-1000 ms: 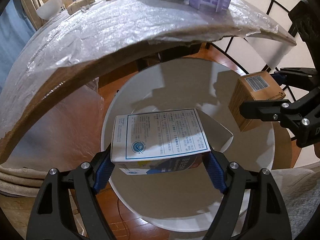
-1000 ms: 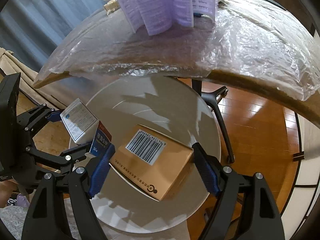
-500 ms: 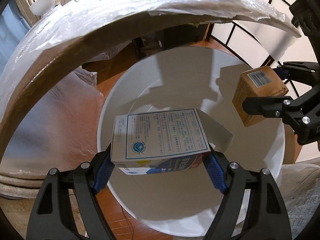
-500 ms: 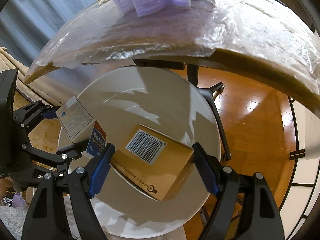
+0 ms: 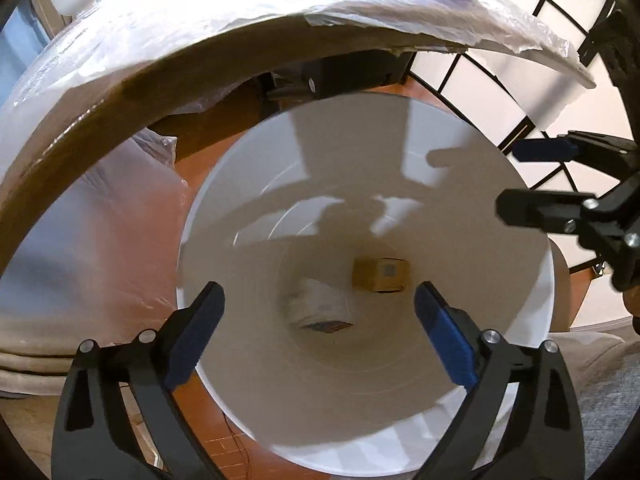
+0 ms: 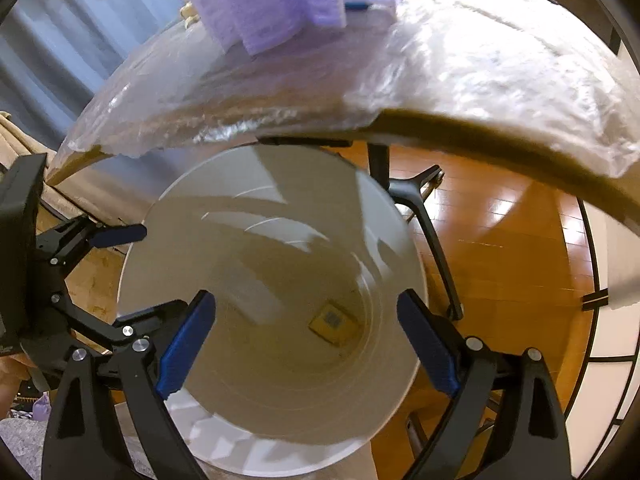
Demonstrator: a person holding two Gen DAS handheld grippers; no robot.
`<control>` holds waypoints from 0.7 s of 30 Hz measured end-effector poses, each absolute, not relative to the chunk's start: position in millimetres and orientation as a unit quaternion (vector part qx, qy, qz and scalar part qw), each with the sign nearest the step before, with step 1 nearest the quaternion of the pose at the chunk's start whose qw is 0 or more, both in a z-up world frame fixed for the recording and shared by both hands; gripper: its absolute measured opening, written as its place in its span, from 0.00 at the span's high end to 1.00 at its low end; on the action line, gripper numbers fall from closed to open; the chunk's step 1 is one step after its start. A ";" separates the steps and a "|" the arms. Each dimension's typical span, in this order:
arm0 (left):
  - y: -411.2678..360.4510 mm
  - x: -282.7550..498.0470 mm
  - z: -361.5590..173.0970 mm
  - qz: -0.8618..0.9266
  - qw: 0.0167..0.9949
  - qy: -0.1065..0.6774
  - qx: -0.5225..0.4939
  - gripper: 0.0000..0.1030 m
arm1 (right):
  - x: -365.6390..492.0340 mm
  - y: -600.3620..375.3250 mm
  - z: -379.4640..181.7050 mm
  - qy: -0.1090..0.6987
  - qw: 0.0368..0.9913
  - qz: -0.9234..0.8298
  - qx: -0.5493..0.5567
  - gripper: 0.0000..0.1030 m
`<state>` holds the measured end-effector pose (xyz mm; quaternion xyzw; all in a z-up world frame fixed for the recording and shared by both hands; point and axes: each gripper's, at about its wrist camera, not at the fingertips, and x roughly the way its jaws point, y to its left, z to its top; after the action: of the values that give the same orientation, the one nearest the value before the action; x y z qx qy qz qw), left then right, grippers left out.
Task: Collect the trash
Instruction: 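Open both tools to drop the boxes into the white bin, then grasp a lavender mesh cylinder with the right tool while the left tool grasps the crumpled beige tissue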
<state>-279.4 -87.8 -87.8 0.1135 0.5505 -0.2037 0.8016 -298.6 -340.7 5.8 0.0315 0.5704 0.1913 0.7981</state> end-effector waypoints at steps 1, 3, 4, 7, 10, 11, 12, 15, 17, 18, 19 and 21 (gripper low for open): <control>-87.7 -279.9 -86.5 -0.201 0.804 0.547 0.118 0.06 | -300.3 -341.2 11.1 0.565 0.802 0.191 0.028 0.12; -88.3 -284.4 -75.1 -0.199 0.815 0.528 0.129 0.06 | -306.6 -344.5 26.6 0.547 0.815 0.189 0.015 0.12; -88.1 -287.3 -66.7 -0.203 0.821 0.517 0.129 0.06 | -307.2 -347.3 33.5 0.538 0.822 0.187 0.010 0.12; -83.2 -293.6 -40.7 -0.205 0.843 0.482 0.123 0.06 | -315.2 -357.9 62.5 0.502 0.844 0.187 0.010 0.12; -78.9 -300.1 -9.6 -0.209 0.864 0.442 0.117 0.06 | -315.4 -364.3 98.1 0.453 0.874 0.174 0.005 0.12; -77.1 -301.5 -0.4 -0.209 0.870 0.431 0.117 0.06 | -313.5 -365.8 109.6 0.436 0.884 0.166 -0.003 0.12; -76.6 -301.6 7.2 -0.208 0.875 0.421 0.116 0.06 | -311.7 -366.1 117.9 0.425 0.890 0.166 -0.006 0.13; -75.7 -292.1 27.3 -0.206 0.886 0.400 0.110 0.06 | -304.2 -358.9 142.6 0.392 0.899 0.196 -0.008 0.18; -74.5 -284.7 35.0 -0.196 0.893 0.389 0.110 0.06 | -301.0 -349.5 148.3 0.381 0.900 0.210 -0.015 0.18; -73.5 -279.4 37.8 -0.191 0.896 0.386 0.109 0.06 | -297.8 -339.3 148.5 0.380 0.899 0.217 -0.019 0.19; -69.0 -273.4 38.3 -0.186 0.899 0.383 0.108 0.06 | -297.1 -333.7 147.8 0.381 0.898 0.221 -0.020 0.21; -63.2 -267.0 44.7 -0.167 0.905 0.375 0.112 0.06 | -290.9 -321.5 142.8 0.385 0.891 0.239 -0.016 0.32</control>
<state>-267.0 -63.2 44.7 0.1120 0.3745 -0.1671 0.9051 -290.9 -321.5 142.8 -0.0164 0.3850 0.2388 0.8914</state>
